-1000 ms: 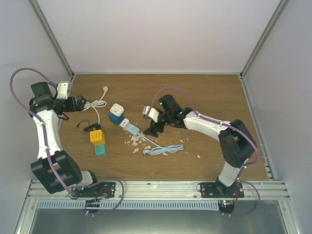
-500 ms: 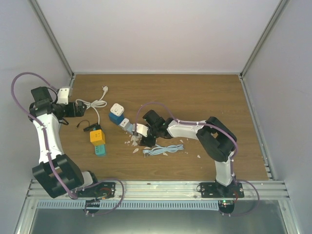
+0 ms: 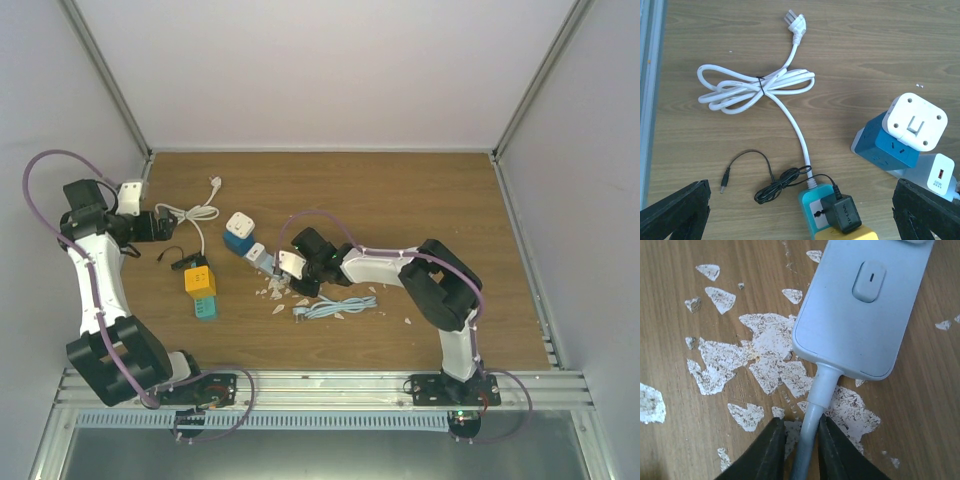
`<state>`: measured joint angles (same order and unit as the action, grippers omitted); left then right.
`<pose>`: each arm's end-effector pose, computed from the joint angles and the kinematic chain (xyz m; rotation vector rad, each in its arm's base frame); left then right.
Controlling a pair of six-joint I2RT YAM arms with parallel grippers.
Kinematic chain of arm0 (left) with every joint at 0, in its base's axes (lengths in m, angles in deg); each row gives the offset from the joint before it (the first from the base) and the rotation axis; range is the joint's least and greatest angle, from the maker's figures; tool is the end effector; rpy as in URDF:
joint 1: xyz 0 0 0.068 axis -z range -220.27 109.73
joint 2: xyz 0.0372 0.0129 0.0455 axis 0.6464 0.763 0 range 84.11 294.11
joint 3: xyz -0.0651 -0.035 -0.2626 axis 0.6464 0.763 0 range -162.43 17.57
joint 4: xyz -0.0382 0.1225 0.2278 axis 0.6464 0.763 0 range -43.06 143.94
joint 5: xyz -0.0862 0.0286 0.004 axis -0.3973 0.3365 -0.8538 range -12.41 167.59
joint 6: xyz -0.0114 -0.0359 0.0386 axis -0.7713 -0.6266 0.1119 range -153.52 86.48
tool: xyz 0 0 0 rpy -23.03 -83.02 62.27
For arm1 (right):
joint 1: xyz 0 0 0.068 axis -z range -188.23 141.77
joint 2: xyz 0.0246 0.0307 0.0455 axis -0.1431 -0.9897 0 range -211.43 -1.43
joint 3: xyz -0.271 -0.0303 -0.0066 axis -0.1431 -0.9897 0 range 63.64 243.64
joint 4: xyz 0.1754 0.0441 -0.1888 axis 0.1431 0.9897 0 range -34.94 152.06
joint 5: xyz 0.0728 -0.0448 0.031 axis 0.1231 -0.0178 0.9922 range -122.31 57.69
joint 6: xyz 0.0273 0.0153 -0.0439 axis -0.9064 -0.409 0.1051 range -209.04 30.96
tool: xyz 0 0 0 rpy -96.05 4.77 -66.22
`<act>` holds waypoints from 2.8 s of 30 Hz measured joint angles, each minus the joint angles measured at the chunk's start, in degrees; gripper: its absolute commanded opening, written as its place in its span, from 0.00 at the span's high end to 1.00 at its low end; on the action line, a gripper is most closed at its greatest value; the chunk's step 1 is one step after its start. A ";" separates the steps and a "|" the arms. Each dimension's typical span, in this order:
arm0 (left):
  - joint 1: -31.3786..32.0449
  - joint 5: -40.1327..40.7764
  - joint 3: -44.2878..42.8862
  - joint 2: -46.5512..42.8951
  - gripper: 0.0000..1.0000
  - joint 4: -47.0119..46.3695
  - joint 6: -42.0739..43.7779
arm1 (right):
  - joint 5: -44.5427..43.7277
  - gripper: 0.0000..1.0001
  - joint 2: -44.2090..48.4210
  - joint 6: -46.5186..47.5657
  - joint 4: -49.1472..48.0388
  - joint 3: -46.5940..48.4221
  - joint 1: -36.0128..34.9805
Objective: Pull the plug off the socket
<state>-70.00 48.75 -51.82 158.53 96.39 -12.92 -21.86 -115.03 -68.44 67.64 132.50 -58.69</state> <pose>0.2339 0.1138 0.3204 0.0059 2.3763 -0.2285 0.2502 0.3132 0.1338 -1.5702 2.0788 0.4268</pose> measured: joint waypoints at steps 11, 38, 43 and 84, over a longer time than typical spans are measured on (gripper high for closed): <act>0.00 1.38 0.20 2.32 0.01 0.11 1.07 | 1.05 0.99 3.32 0.17 -1.36 -5.01 5.20; 15.04 9.20 -0.48 24.17 0.41 -4.39 -3.02 | 3.67 0.99 16.20 4.72 2.10 -19.69 32.26; 17.20 11.85 -2.67 29.77 0.46 -5.57 -4.61 | 4.04 1.00 16.13 6.19 3.26 -19.06 37.73; 41.66 18.21 -11.65 41.64 0.69 -6.80 1.01 | 11.45 0.18 31.23 14.91 14.99 -16.11 55.04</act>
<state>-28.35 66.96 -63.47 200.16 89.59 -11.92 -10.40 -83.80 -53.53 82.63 116.39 -3.65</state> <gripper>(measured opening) 0.309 0.792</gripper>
